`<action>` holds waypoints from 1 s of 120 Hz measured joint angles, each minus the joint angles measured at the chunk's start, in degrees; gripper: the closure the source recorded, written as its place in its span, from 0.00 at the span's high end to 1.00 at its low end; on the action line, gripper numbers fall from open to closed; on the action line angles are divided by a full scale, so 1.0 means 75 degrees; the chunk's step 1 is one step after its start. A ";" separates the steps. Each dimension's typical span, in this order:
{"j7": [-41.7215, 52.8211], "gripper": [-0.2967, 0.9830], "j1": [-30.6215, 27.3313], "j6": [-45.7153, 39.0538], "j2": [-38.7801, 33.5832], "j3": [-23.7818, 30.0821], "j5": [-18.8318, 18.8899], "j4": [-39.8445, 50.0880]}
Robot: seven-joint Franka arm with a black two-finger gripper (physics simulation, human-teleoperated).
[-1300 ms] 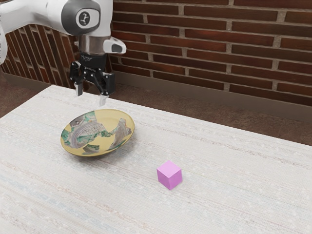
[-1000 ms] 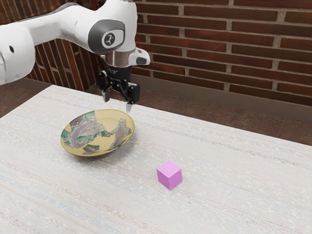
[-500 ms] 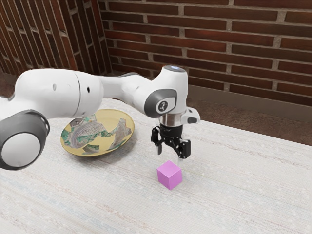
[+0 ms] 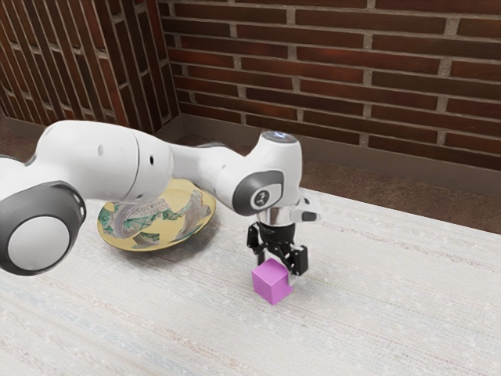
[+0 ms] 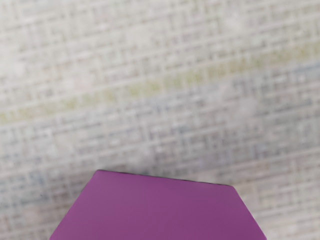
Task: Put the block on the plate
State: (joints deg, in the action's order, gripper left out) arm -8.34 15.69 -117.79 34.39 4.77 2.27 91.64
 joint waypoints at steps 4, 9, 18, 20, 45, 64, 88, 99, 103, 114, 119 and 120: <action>0.0013 0.77 -0.0003 -0.0044 -0.0011 -0.0001 -0.0026 0.0075; 0.0029 0.77 -0.0005 -0.0120 -0.0053 -0.0002 -0.0062 0.0212; 0.0053 0.77 -0.0006 -0.0229 -0.0101 -0.0002 -0.0110 0.0354; 0.0059 0.77 -0.0006 -0.0248 -0.0110 -0.0002 -0.0121 0.0377; 0.0113 0.71 -0.0017 -0.0395 -0.0233 -0.0007 -0.0240 0.0572; 0.0141 0.59 -0.0019 -0.0441 -0.0288 -0.0014 -0.0295 0.0638; 0.0142 0.54 0.0009 -0.0469 -0.0375 -0.0097 -0.0291 0.0682; 0.0134 0.53 0.0073 -0.0473 -0.0543 -0.0159 -0.0277 0.0677; 0.0131 0.52 0.0083 -0.0458 -0.0713 -0.0238 -0.0272 0.0672; 0.0119 0.50 -0.0136 -0.0371 -0.1249 -0.0473 -0.0246 0.0677; 0.0113 0.49 -0.0363 -0.0282 -0.1530 -0.0530 -0.0226 0.0684; 0.0111 0.49 -0.0417 -0.0262 -0.1586 -0.0538 -0.0221 0.0686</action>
State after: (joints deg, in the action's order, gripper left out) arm -7.51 12.56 -119.76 22.49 0.73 0.61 96.78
